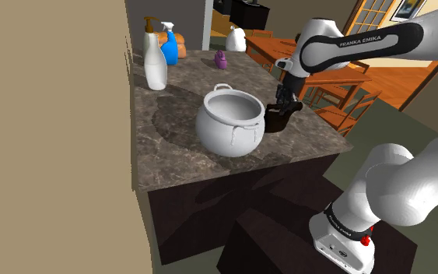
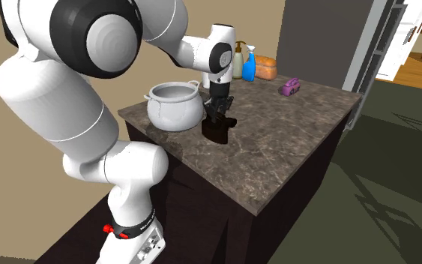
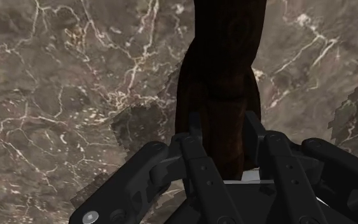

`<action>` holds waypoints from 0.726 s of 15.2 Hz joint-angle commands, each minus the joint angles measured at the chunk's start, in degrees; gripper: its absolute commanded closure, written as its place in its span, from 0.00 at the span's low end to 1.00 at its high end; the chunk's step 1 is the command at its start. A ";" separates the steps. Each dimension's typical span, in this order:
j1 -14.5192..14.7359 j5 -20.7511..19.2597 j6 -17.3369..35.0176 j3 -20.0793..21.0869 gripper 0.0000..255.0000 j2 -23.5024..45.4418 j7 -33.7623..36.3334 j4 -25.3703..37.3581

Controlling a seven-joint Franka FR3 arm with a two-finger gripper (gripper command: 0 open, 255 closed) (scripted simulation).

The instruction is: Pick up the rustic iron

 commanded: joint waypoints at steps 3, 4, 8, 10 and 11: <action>-0.07 -0.04 -2.98 0.67 1.00 -1.09 0.32 1.93; -0.08 -0.03 -3.81 0.85 1.00 -1.36 0.40 2.49; -0.08 0.04 -7.08 1.55 1.00 -2.30 0.66 4.87; -0.05 0.11 -8.70 1.87 1.00 -2.67 0.77 6.12; -0.04 0.15 -9.49 2.03 1.00 -2.83 0.82 6.76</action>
